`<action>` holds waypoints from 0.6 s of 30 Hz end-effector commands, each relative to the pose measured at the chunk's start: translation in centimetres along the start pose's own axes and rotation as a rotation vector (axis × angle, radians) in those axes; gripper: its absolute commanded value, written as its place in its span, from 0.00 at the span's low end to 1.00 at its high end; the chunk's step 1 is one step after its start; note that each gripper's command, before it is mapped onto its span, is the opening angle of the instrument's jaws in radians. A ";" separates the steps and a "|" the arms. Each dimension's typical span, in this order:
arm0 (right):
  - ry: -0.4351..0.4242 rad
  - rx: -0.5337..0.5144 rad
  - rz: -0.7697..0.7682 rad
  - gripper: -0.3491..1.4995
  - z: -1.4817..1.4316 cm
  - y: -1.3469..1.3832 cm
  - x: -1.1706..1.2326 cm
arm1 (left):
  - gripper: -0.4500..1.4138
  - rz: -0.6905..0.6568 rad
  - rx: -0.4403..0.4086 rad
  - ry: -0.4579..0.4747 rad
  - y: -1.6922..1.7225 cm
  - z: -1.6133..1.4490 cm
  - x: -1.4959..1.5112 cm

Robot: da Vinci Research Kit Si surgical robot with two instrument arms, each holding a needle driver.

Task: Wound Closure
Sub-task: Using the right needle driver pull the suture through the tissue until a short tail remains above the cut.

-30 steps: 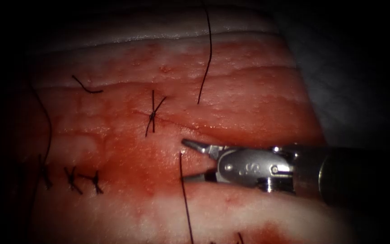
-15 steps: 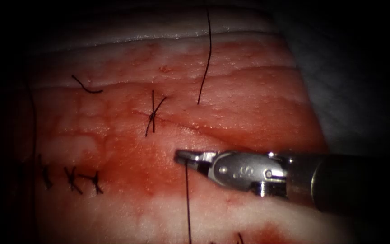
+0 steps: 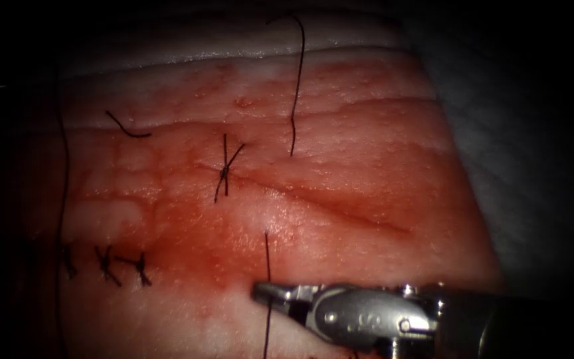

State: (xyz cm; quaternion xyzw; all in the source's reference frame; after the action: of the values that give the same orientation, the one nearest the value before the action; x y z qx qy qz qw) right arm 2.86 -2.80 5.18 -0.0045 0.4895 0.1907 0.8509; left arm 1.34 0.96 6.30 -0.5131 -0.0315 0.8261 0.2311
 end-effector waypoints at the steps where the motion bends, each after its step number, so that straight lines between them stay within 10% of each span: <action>1: 0.004 0.005 -0.002 0.00 0.07 -0.10 0.04 | 0.00 0.004 -0.004 -0.002 -0.02 0.09 -0.03; 18: -0.010 0.105 -0.061 0.00 -0.25 -0.93 0.43 | 0.00 -0.026 -0.032 -0.062 -0.03 0.33 -0.28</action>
State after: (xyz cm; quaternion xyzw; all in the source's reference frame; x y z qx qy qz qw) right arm 3.07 -3.54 4.48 0.0253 0.4931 0.1392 0.8584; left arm 1.21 0.90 6.64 -0.4886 -0.0600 0.8381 0.2349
